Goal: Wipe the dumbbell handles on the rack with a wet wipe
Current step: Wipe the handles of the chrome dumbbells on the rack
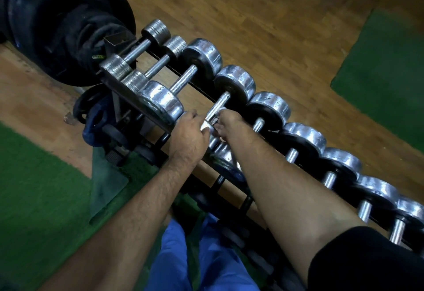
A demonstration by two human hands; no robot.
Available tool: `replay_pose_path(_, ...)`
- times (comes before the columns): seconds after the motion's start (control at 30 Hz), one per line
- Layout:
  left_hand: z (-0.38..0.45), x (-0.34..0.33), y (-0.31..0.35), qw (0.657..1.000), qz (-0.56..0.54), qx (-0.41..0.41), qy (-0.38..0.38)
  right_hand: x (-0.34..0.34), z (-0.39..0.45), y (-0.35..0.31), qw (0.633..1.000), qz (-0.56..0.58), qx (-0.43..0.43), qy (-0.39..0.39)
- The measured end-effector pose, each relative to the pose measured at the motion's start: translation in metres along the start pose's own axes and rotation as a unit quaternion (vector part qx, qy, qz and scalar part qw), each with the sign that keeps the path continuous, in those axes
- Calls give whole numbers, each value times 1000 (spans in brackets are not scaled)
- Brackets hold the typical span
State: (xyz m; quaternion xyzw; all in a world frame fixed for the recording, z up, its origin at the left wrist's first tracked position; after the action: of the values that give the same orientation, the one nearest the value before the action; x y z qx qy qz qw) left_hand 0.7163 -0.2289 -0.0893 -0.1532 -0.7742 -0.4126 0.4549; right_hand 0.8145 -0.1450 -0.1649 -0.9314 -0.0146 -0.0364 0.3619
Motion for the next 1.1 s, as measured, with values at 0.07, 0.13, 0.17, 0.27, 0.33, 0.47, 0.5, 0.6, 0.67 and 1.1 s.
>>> replay_pose_path(0.07, -4, 1, -4, 1000, -16, 4, 13, 2, 2, -4, 995, -74, 2, -63)
replay_pose_path(0.13, -7, 0, -6, 999, -20, 16, 23, 5, 1, -7, 985, -144, 11, -97)
replay_pose_path(0.17, -7, -1, -7, 999, -22, 23, 24, 6, 3, -8, 980, -171, 26, -98)
replay_pose_path(0.27, -8, 0, -6, 998, -31, 36, 28, 5, 7, -9, 963, -246, 72, -81)
replay_pose_path(0.33, -8, 1, -5, 998, -33, 35, 31, 6, 8, -11, 949, -294, 98, -60)
replay_pose_path(0.47, -9, 3, -5, 998, -42, 36, 33, 11, -1, -19, 910, -372, 176, -34)
replay_pose_path(0.5, -8, 3, -5, 998, -45, 38, 34, 12, -3, -20, 896, -390, 207, -44)
replay_pose_path(0.6, -8, 4, -6, 997, -49, 36, 36, 8, -8, -27, 840, -427, 318, -107)
replay_pose_path(0.67, -8, 4, -7, 997, -57, 40, 36, 1, -7, -33, 791, -455, 372, -170)
replay_pose_path(1.1, -8, 5, -7, 996, -51, 61, 31, -18, -12, -37, 507, -598, 558, -270)
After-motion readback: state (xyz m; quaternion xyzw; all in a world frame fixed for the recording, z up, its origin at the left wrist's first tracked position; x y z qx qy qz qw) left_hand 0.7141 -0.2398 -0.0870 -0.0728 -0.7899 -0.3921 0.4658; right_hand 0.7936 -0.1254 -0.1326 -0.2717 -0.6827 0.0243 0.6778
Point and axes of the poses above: each hand's wrist, its own z-axis towards the middle knuckle, its own x-axis out of the back of the hand, y = z × x, the point moved 6 cm from there along z, towards the middle knuckle, and after that the axes turned 14 degrees about x, right-handed, at the moved point
